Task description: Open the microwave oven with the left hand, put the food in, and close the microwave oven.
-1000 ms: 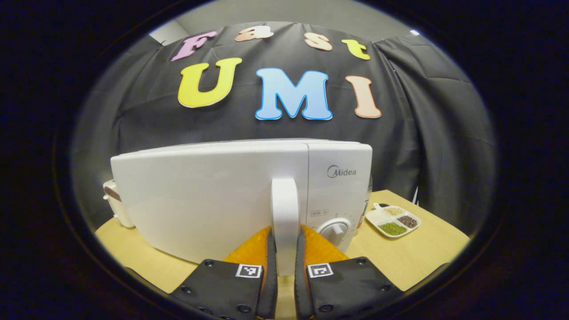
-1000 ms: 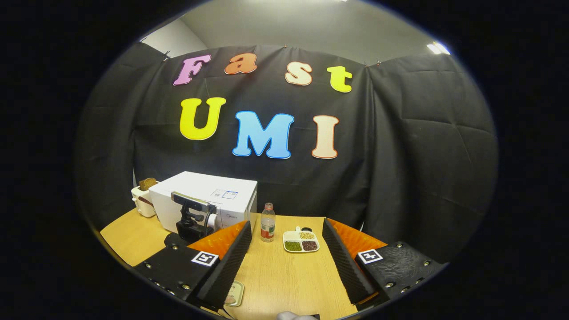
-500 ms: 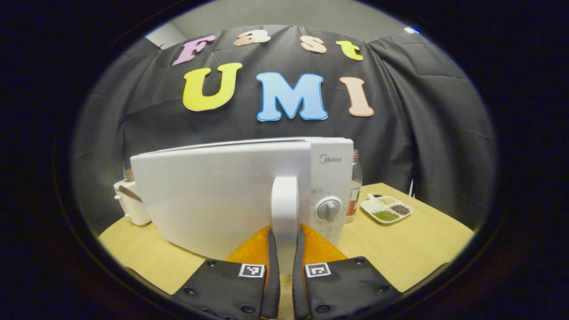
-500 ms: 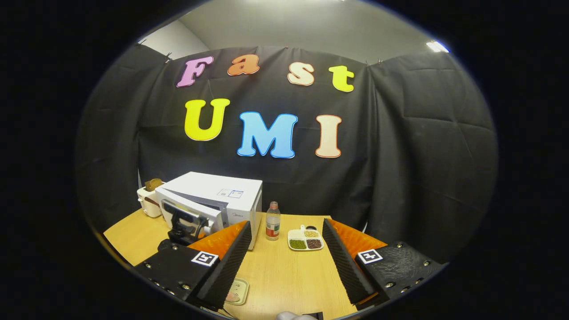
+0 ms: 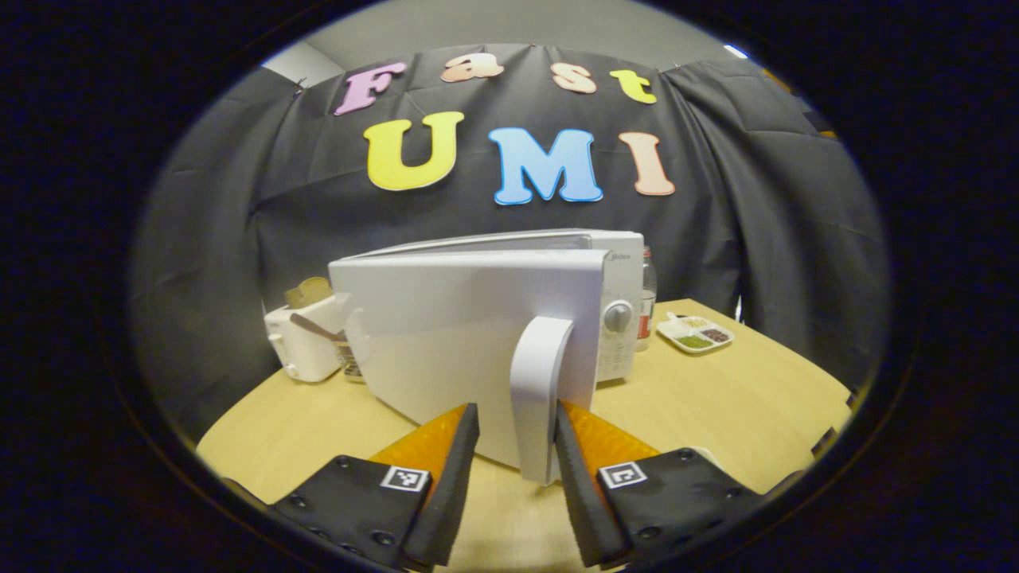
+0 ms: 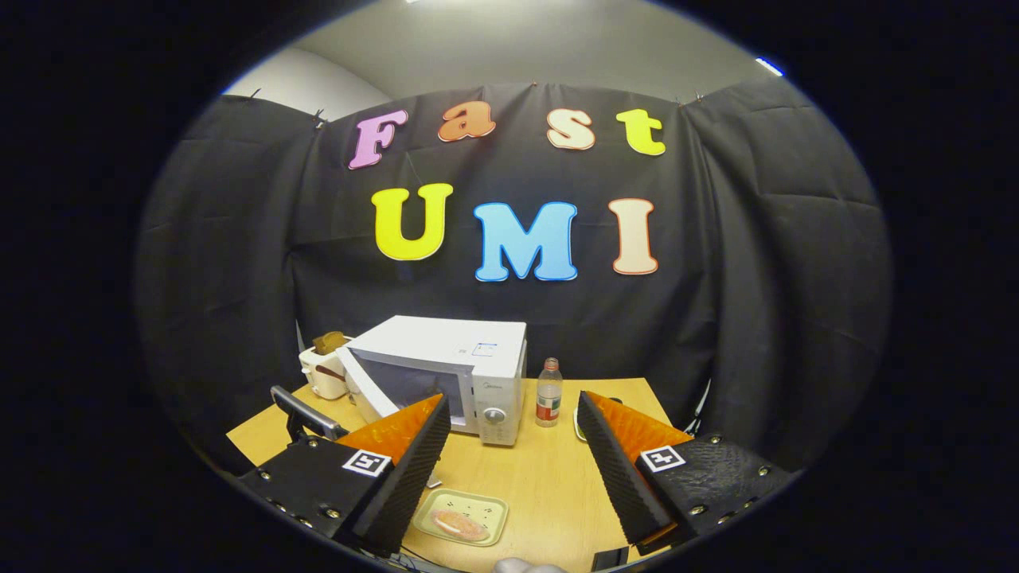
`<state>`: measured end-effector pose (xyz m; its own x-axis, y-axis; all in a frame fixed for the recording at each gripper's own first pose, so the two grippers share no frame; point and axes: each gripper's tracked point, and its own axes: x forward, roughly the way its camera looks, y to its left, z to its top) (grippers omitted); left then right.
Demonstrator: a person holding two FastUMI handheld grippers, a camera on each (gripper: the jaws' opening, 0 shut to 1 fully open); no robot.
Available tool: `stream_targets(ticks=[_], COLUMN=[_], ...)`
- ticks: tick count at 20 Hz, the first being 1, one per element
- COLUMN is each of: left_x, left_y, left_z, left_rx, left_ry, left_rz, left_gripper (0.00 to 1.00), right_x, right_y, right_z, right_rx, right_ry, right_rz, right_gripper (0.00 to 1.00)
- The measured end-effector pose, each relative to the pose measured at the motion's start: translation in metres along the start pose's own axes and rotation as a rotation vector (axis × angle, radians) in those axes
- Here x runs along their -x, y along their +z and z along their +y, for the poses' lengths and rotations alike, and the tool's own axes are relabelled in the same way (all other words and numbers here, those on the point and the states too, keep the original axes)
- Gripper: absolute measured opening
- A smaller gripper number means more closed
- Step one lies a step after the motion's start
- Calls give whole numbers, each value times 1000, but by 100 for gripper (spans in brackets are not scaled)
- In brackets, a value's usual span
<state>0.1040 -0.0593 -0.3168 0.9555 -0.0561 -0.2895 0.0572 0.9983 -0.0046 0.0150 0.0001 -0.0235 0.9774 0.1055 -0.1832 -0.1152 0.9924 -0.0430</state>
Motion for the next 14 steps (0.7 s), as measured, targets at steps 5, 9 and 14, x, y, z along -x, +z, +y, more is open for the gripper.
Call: stream_targets(ticks=[5,9,14], left_x=[45,77,103], left_y=[4,4,-8], left_z=[52,92,145], left_rx=[-43,-57,-48], left_ry=[78,123,190], left_rz=[-34,-48,-27], left_gripper=[92,95,95], right_x=[-2,-3,-4], right_y=[-1,-12,-21], right_z=[31,59,83], right_rx=[15,-8,-16], right_ry=[56,95,125], right_rz=[-20,-6,10], right_gripper=[98,98,98])
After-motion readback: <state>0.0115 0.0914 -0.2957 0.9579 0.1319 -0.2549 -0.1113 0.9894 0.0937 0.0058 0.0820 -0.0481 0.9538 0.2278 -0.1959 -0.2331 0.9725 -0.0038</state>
